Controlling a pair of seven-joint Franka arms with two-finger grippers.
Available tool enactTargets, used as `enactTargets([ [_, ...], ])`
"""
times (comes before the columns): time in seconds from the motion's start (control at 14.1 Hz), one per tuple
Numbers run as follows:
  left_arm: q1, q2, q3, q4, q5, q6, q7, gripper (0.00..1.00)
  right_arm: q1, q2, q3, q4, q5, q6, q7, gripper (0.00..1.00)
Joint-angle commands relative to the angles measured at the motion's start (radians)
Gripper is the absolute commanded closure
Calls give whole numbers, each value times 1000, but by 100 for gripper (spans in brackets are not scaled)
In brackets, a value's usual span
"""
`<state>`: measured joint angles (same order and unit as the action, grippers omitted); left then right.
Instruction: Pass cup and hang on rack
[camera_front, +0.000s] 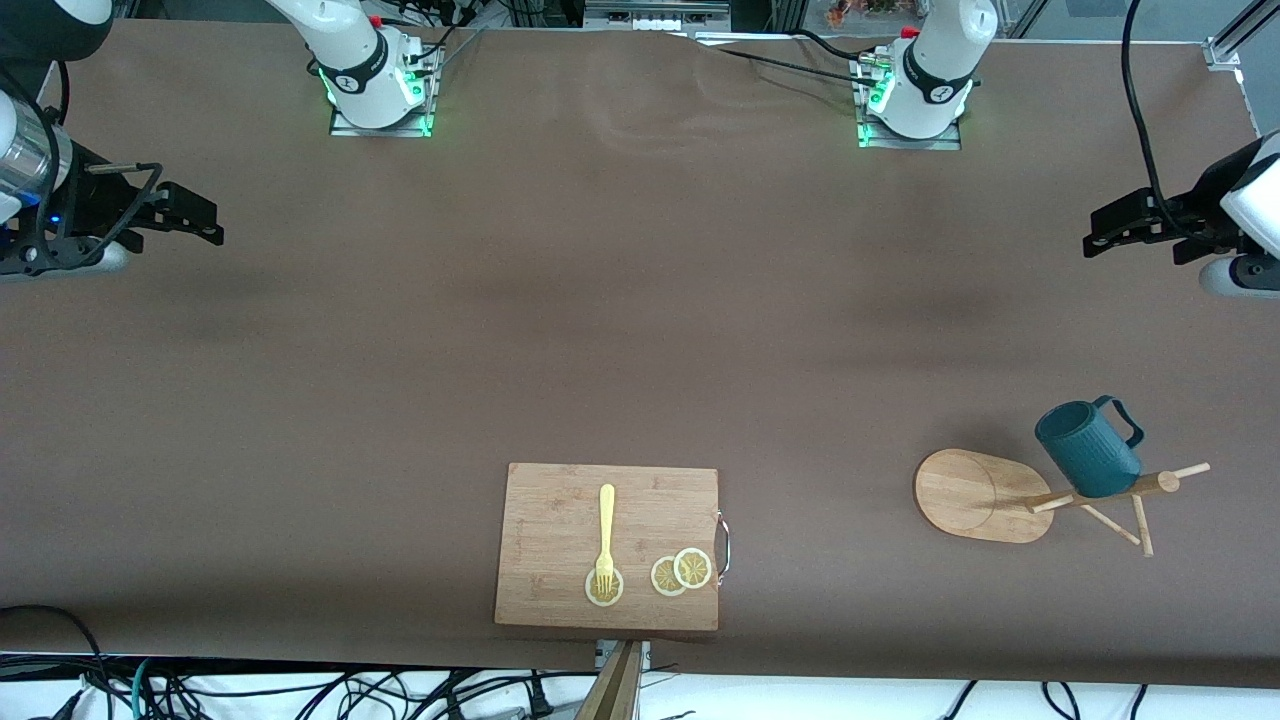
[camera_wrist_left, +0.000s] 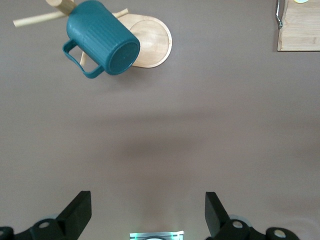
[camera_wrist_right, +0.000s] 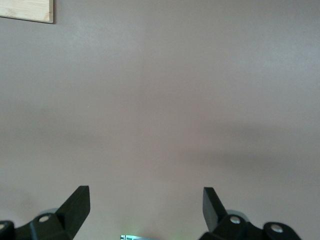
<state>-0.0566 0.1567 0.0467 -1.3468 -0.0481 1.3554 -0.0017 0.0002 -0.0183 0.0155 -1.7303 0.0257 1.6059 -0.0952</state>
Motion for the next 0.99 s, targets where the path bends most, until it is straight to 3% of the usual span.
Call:
enactTargets([
  [0.0, 4, -60, -7, -74, -12, 31, -30, 0, 12, 6, 6, 24, 10, -3, 6, 0],
  [0.21, 6, -111, -5, -146, -12, 59, -30, 0, 14, 6, 8, 26, 11, -4, 6, 0],
  [0.92, -2, -59, -7, -106, -3, 51, -27, 0, 11, 6, 4, 26, 3, -3, 6, 0],
])
